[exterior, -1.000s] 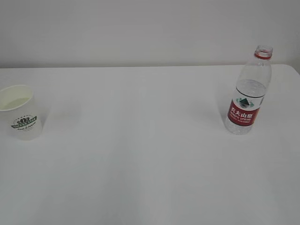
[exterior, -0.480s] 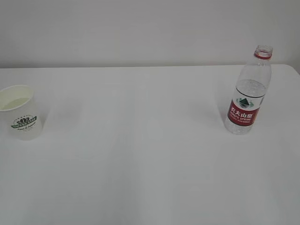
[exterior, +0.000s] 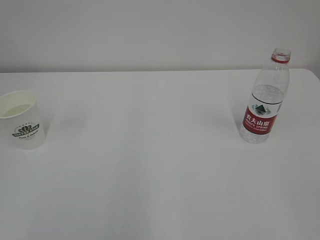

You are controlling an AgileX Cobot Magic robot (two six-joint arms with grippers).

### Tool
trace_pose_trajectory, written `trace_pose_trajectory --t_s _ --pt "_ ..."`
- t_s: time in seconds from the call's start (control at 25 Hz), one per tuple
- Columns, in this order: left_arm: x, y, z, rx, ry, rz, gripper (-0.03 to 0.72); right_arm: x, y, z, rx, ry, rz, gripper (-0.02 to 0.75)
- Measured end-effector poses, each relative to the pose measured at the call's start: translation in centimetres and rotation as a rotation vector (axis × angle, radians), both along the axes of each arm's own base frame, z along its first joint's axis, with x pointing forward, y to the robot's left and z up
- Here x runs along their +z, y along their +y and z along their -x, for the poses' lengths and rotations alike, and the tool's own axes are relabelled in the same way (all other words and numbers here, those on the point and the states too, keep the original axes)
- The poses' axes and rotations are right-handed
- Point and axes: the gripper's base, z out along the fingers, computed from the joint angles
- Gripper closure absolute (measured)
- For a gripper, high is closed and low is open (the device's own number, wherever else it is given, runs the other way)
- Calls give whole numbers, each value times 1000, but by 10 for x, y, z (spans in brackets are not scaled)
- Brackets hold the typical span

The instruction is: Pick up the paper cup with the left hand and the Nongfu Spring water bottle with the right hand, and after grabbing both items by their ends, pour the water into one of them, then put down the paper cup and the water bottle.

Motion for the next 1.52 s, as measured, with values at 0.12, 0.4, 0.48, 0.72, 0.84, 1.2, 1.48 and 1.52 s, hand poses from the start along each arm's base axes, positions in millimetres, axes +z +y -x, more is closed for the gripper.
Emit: trace_pose_trajectory --t_s 0.12,0.4,0.48,0.72,0.84,1.2,1.48,1.52 --pt "0 0 0 0 0 0 374 0 0 0 0 0 0 148" --pt "0 0 0 -12 4 -17 414 0 0 0 0 0 0 148" --pt "0 0 0 -26 9 -44 431 0 0 0 0 0 0 148" --pt "0 -5 -1 -106 12 -81 445 0 0 0 0 0 0 148" --pt "0 -8 -1 -151 13 -90 447 0 0 0 0 0 0 148" --pt "0 -16 -2 -244 7 -92 447 0 0 0 -1 0 -2 148" --pt "0 -19 -2 -290 2 -91 447 0 0 0 -1 0 -2 148" --pt "0 -20 -2 -299 1 -89 447 0 0 0 -1 0 -2 148"
